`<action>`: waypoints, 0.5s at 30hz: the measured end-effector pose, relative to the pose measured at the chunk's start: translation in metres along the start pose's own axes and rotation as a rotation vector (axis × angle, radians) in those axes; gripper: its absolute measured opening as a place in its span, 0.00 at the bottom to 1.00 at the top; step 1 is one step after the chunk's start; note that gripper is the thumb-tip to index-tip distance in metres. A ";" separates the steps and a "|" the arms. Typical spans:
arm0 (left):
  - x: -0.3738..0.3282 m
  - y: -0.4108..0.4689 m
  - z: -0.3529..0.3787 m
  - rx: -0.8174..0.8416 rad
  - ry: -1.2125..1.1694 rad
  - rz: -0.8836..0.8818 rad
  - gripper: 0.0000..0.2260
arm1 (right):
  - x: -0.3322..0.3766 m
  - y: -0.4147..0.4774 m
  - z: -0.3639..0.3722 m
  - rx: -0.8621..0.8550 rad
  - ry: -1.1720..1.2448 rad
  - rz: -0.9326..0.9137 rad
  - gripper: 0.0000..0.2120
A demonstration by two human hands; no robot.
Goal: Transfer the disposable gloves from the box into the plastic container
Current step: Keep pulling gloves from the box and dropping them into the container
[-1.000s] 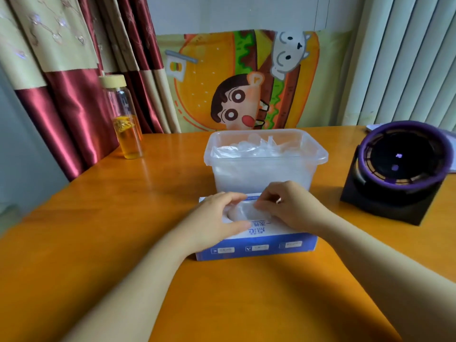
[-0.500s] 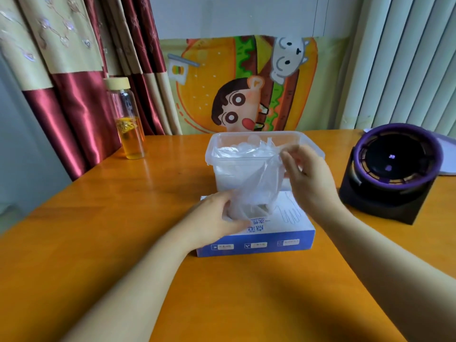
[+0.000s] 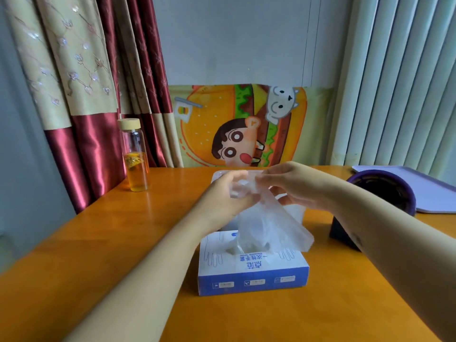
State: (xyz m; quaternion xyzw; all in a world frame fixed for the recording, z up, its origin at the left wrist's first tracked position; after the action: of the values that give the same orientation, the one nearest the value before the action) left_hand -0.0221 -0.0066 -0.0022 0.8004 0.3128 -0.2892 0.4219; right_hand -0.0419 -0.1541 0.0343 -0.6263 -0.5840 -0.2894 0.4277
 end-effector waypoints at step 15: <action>0.014 0.041 -0.040 -0.187 -0.617 -0.323 0.08 | 0.010 -0.017 -0.028 -0.363 -0.463 -0.352 0.05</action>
State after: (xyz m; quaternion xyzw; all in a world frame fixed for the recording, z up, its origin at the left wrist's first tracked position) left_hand 0.0251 0.0127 0.0271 0.5736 0.3180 -0.5503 0.5168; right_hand -0.0527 -0.1746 0.0596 -0.6308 -0.7038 -0.3081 0.1088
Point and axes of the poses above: each hand's wrist, its own y-axis towards the middle knuckle, its own z-axis out of the palm, x = y × z, the point moved 3 cm from there along y, towards the middle knuckle, and after that the axes turned 14 degrees about z, right-handed, at the moved point
